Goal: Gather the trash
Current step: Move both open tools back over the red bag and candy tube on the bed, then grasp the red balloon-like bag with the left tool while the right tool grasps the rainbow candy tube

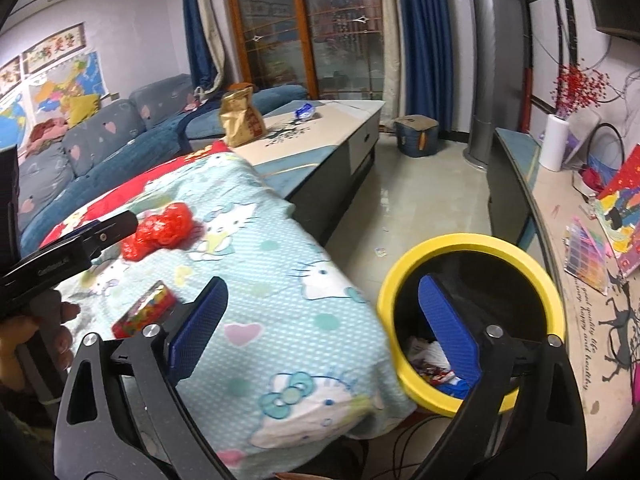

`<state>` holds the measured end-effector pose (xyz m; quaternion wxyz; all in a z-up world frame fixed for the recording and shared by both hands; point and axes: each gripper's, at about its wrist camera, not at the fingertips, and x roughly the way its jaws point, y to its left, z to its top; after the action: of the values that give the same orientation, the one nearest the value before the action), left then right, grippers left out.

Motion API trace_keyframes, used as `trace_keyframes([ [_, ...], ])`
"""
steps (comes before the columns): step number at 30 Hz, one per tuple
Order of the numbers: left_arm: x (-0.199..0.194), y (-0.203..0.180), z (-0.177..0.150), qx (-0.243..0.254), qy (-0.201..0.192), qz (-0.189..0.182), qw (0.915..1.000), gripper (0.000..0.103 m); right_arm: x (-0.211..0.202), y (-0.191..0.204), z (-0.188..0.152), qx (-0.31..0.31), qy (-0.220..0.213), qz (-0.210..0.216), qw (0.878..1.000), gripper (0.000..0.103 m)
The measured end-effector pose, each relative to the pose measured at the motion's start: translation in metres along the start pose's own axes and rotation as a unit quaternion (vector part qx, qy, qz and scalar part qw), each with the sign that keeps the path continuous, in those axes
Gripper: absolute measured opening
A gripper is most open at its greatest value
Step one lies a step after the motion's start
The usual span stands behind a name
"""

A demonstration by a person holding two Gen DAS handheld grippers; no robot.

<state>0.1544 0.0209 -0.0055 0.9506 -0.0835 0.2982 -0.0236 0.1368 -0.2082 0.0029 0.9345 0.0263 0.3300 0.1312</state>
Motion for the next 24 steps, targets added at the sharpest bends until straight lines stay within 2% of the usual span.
trace_keyframes([
  [12,-0.002,0.057,-0.001,-0.034,-0.007,0.047,0.9983,0.096,0.026,0.055,0.002,-0.023,0.030,0.038,0.999,0.090],
  [17,0.005,0.084,-0.004,-0.064,0.005,0.050,0.9967,0.096,0.041,0.076,-0.002,-0.016,0.054,0.059,0.997,0.090],
  [24,0.020,0.111,-0.008,-0.080,0.022,0.058,0.9949,0.095,0.067,0.111,-0.012,-0.028,0.094,0.075,0.992,0.090],
])
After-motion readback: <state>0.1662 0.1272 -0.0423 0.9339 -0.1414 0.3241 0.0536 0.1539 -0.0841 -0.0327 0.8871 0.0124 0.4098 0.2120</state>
